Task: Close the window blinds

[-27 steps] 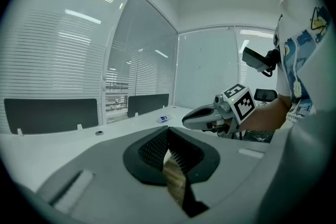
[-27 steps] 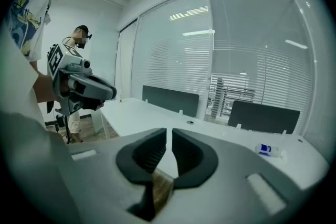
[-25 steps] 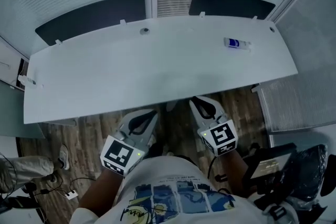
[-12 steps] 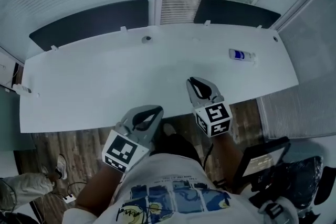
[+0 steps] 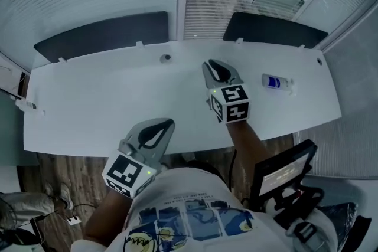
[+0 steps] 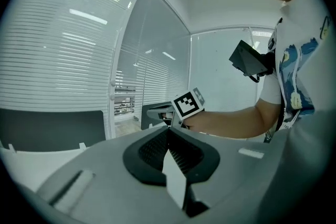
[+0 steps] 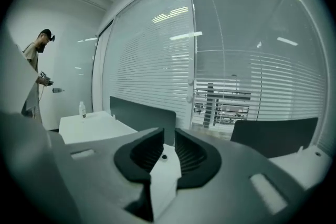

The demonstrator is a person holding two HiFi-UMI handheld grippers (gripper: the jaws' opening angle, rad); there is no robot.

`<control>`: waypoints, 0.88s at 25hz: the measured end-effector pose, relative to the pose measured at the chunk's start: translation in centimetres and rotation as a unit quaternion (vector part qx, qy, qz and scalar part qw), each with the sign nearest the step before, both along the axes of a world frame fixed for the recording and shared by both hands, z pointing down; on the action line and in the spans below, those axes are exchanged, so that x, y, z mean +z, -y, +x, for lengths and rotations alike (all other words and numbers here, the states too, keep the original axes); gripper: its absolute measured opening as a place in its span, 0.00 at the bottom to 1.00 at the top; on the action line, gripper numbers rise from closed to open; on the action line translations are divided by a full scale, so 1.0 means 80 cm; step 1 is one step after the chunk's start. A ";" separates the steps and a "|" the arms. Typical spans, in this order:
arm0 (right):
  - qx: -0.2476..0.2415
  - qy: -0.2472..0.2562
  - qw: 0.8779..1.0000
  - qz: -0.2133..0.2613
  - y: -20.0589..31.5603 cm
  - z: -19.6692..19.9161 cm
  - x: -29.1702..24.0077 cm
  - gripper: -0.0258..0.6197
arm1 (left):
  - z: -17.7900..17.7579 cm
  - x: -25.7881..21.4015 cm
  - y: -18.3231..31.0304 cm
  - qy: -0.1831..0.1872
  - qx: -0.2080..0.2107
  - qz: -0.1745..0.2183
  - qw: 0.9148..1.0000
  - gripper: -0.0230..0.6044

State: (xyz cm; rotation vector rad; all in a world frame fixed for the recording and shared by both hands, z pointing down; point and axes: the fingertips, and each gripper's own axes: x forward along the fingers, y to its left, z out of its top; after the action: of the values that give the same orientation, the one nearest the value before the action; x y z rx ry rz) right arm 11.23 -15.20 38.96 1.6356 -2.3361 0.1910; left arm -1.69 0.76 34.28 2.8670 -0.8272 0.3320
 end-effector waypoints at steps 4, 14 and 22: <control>0.007 0.008 1.000 -0.003 0.065 0.018 0.006 0.15 | 0.014 -0.001 0.026 0.000 -0.015 -0.005 1.000 0.04; 0.025 0.052 0.998 0.006 0.209 0.001 0.000 0.18 | 0.007 -0.009 0.065 0.021 -0.076 -0.013 0.997 0.04; 0.018 0.006 0.999 0.029 0.292 -0.026 -0.010 0.18 | -0.012 -0.009 0.073 0.025 -0.114 -0.021 0.993 0.04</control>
State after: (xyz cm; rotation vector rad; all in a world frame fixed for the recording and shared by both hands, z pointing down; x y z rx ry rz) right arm 9.13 -38.58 38.18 1.7093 -2.3425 0.1413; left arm -2.68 -5.12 33.53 2.6984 -1.1304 0.3885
